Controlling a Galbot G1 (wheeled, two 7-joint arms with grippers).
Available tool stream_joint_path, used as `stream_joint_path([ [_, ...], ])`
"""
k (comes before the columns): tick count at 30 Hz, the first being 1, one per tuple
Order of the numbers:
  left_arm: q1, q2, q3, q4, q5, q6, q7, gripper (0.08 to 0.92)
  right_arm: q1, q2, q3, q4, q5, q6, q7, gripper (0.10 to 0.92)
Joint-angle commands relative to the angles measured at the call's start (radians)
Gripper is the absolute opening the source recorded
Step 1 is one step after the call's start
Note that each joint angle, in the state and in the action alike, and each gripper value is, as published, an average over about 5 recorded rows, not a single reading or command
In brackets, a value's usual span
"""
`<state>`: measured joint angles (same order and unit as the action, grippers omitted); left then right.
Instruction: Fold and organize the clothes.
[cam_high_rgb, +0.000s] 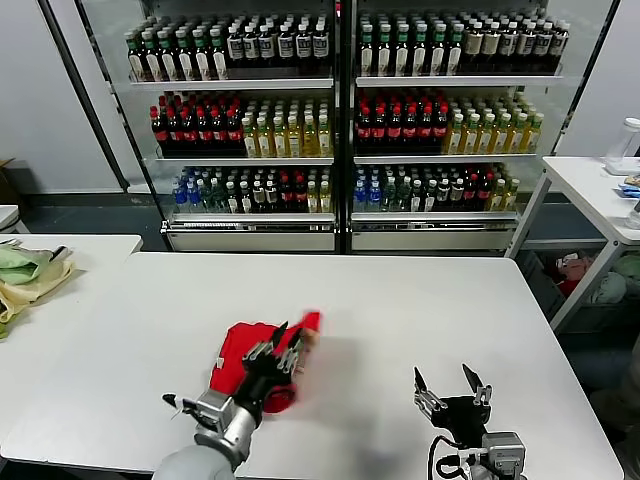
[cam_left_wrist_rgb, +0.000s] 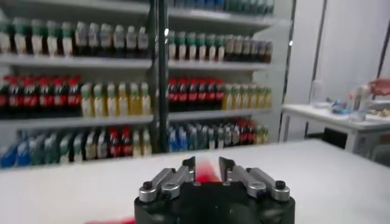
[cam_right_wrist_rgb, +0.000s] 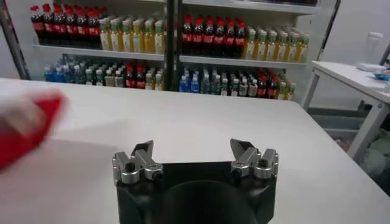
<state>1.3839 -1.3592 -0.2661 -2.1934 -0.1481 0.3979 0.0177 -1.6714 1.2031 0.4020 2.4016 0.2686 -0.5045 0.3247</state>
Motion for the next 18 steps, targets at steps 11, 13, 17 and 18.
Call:
stream_joint_path([
  [11, -0.004, 0.130, -0.308, -0.015, 0.209, -0.312, 0.054, 0.714, 0.370, 0.048, -0.198, -0.200, 0.283, -0.066, -0.023, 0.823],
  [13, 0.013, 0.120, -0.301, -0.018, 0.224, -0.325, 0.056, 0.762, 0.417, 0.069, -0.268, -0.249, 0.321, -0.073, -0.010, 0.823],
  [17, 0.026, 0.109, -0.294, -0.009, 0.245, -0.346, 0.059, 0.817, 0.482, 0.115, -0.357, -0.392, 0.389, -0.074, 0.036, 0.823],
  [18, 0.027, 0.108, -0.292, -0.007, 0.245, -0.347, 0.058, 0.820, 0.490, 0.124, -0.370, -0.420, 0.410, -0.074, 0.048, 0.823],
])
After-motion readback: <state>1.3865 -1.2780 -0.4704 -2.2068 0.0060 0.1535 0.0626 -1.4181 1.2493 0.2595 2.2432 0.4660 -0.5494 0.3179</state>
